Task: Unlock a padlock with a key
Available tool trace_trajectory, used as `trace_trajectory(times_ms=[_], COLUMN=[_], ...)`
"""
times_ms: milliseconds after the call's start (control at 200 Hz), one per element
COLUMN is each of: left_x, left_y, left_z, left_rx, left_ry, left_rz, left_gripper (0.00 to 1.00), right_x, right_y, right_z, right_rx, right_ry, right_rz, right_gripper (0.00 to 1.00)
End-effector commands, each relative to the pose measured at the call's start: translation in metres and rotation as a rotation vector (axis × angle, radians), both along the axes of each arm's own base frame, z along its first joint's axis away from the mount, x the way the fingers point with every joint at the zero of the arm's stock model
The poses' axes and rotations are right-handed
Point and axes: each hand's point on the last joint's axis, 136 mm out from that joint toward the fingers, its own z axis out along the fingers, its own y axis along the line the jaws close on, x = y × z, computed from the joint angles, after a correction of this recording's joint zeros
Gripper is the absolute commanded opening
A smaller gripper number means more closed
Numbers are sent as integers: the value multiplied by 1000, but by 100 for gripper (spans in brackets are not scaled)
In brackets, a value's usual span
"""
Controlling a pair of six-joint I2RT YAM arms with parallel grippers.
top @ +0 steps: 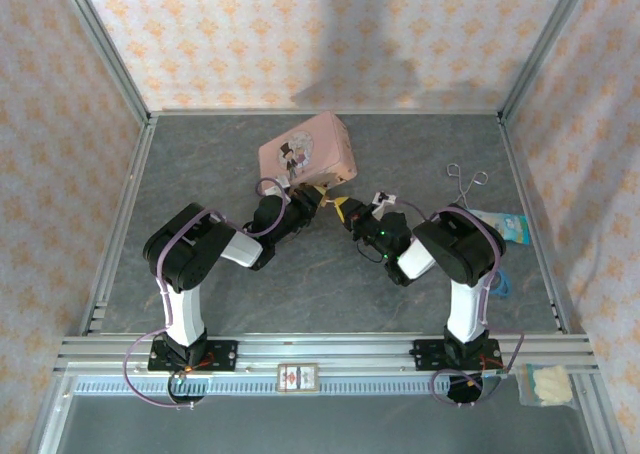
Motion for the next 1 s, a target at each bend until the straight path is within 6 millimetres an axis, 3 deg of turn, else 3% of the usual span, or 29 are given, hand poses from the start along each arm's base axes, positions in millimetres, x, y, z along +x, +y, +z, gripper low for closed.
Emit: trace_trajectory(times_ms=[0, 641, 996], left_x=[-10, -10, -10], left_y=[-3, -3, -4], left_z=[-12, -14, -13], left_rx=[-41, -45, -44], left_ry=[93, 99, 97], left_rz=[-4, 0, -4], left_gripper=[0, 0, 0], right_x=[-1, -5, -2], right_y=[-4, -12, -1], right_z=[1, 3, 6], right_rx=[-13, -33, -13], right_ry=[-17, -13, -26], right_rz=[-29, -56, -30], right_gripper=[0, 0, 0])
